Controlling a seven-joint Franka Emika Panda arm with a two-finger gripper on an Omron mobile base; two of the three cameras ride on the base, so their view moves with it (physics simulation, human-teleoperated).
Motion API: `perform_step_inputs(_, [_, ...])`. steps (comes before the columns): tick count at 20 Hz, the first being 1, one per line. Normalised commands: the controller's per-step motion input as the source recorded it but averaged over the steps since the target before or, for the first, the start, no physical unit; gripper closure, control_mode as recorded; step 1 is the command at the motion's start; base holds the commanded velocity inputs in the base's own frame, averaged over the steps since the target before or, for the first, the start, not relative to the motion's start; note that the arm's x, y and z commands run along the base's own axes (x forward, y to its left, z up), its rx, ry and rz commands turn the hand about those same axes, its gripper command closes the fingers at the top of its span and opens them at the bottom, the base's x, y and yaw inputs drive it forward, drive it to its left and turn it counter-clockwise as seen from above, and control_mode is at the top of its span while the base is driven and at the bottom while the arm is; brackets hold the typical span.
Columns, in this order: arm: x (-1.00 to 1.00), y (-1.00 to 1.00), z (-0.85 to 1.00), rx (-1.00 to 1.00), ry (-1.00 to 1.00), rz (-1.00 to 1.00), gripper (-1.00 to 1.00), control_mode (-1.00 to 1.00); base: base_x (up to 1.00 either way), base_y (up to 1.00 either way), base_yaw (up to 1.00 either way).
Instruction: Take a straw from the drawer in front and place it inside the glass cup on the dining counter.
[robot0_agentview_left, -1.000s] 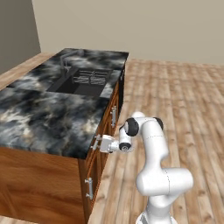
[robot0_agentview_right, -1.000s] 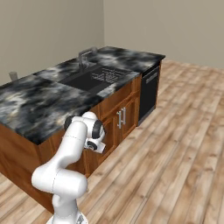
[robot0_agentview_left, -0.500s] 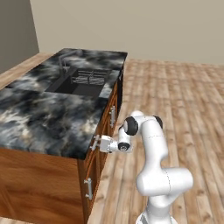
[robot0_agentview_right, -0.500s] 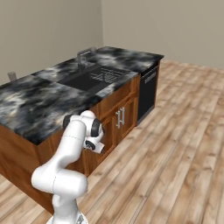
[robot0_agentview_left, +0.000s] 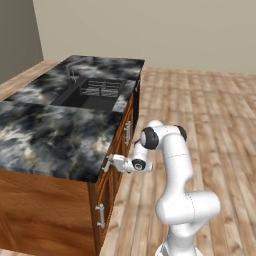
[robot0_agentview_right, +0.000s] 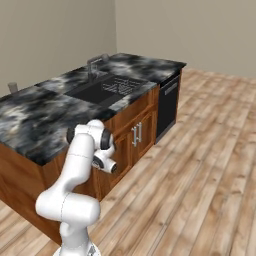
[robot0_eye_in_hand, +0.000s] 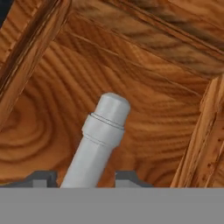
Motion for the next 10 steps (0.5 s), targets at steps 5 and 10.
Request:
perform_step_inputs(5, [0.0,-0.01,0.0,-0.11,0.06,-0.07,1.0,-1.0,0.0,0.0,0.0])
perform_step_inputs(10, [0.0,-0.27,0.0,-0.02,0.14,-0.02,1.0,-1.0,0.0,0.0,0.0])
